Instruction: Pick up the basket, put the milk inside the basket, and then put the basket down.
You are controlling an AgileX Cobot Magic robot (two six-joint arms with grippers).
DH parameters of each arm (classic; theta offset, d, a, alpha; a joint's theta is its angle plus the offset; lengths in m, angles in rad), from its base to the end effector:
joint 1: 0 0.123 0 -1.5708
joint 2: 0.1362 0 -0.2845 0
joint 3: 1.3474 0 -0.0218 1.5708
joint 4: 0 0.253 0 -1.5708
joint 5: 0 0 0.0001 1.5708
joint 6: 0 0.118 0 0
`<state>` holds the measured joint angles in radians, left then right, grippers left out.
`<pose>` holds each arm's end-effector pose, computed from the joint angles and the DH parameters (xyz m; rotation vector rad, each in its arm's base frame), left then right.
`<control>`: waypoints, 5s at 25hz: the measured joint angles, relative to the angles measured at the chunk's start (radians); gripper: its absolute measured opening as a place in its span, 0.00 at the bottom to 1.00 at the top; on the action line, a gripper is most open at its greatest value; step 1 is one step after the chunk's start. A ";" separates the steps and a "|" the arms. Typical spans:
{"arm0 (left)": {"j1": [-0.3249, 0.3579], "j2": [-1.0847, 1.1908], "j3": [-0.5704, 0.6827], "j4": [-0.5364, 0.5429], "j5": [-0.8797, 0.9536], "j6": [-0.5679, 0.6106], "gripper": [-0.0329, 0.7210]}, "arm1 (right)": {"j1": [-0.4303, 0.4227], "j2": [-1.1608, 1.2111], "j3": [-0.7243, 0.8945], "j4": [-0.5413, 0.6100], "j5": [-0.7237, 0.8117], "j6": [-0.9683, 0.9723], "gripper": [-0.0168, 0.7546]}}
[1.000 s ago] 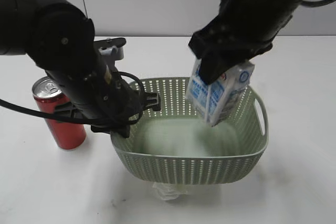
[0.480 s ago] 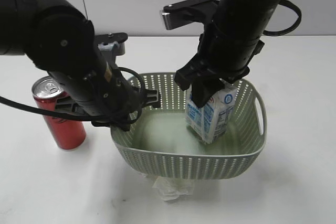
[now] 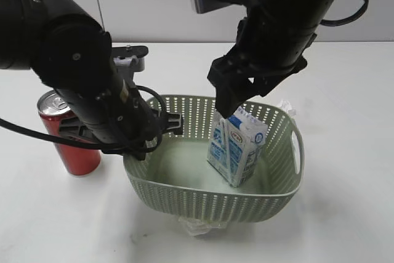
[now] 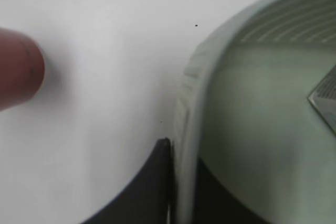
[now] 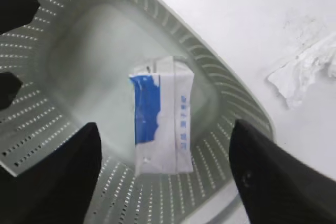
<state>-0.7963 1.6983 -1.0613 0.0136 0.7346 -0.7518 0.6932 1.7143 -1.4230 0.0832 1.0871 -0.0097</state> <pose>0.2347 -0.2383 0.1708 0.0777 2.9151 -0.2829 0.2739 0.2388 0.2534 -0.9579 2.7316 0.2444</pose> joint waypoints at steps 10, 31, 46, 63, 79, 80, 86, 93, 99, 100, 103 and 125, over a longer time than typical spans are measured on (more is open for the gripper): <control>0.000 0.000 0.000 0.003 -0.018 0.000 0.06 | -0.209 -0.224 0.005 -0.083 0.070 0.010 0.78; 0.187 0.089 -0.345 0.014 0.108 0.095 0.06 | -0.530 -0.979 0.729 -0.020 -0.090 -0.029 0.78; 0.236 0.419 -0.620 -0.014 0.159 0.177 0.06 | -0.530 -1.470 0.893 -0.023 -0.087 -0.029 0.78; 0.236 0.508 -0.636 -0.014 0.134 0.191 0.33 | -0.530 -1.636 0.914 -0.027 -0.047 -0.029 0.78; 0.307 0.382 -1.091 0.072 0.469 0.316 0.56 | -0.530 -1.636 0.914 -0.028 -0.043 -0.032 0.78; 0.329 0.363 -1.098 0.077 0.470 0.316 0.55 | -0.530 -1.636 0.914 -0.028 -0.043 -0.032 0.78; 0.468 0.248 -1.024 0.103 0.479 0.363 0.55 | -0.530 -1.636 0.914 -0.028 -0.041 -0.032 0.78; 0.561 0.023 -0.595 0.232 0.484 0.478 0.66 | -0.530 -1.636 0.914 -0.028 -0.041 -0.033 0.78; 0.574 -0.169 -0.262 0.263 0.484 0.490 0.71 | -0.530 -1.636 0.914 -0.028 -0.041 -0.033 0.78; 0.574 -0.204 -0.213 0.249 0.484 0.490 0.71 | -0.530 -1.636 0.914 -0.029 -0.041 -0.033 0.78; 0.574 -0.353 -0.092 0.202 0.474 0.490 0.70 | -0.530 -1.636 0.914 -0.029 -0.040 -0.032 0.78; 0.574 -1.228 0.405 0.031 0.450 0.597 0.83 | -0.530 -1.636 0.916 -0.030 -0.038 -0.034 0.78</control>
<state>-0.2220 0.4708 -0.6567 0.0446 1.1847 -0.1545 0.1631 0.0779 -0.5071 0.0535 1.0486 -0.0440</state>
